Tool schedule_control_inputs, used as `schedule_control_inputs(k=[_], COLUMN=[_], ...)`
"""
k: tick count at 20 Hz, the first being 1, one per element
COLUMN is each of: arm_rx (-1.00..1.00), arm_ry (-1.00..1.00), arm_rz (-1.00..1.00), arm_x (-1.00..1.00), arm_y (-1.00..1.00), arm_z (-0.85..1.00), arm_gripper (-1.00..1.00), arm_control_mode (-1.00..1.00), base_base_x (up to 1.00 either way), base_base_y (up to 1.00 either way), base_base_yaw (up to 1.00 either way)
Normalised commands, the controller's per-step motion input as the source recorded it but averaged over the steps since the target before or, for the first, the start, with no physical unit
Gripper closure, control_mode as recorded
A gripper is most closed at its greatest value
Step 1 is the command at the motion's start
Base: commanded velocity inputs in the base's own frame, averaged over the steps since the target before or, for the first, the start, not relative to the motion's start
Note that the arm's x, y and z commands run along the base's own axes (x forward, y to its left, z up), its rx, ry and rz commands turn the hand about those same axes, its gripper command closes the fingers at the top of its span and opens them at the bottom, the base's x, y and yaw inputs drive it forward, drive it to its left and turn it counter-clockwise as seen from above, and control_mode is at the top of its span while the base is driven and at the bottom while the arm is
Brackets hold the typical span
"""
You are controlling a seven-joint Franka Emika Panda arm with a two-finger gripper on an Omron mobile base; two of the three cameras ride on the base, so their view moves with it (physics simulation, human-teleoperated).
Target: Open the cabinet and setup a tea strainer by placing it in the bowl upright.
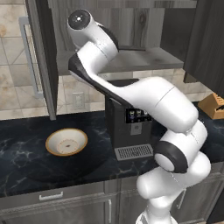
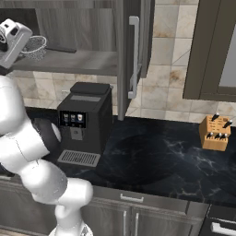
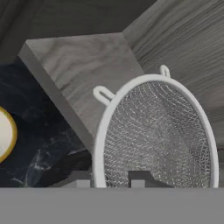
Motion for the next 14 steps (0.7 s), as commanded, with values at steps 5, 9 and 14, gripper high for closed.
schedule_control_inputs(k=[5, 9, 14], arm_rx=[0.0, 0.0, 0.06], arm_ry=[0.0, 0.08, 0.11], arm_rz=[-0.04, 0.0, 0.0], arm_x=[-1.0, -0.99, -0.66], arm_y=[-0.49, -0.24, 0.0], arm_z=[0.0, -0.2, -0.21], arm_gripper=[1.0, 1.0, 1.0], arm_control_mode=[-1.0, -1.0, -1.0], base_base_x=[0.0, 0.0, 0.0], base_base_y=[0.0, 0.0, 0.0], base_base_yaw=[0.0, 0.0, 0.0])
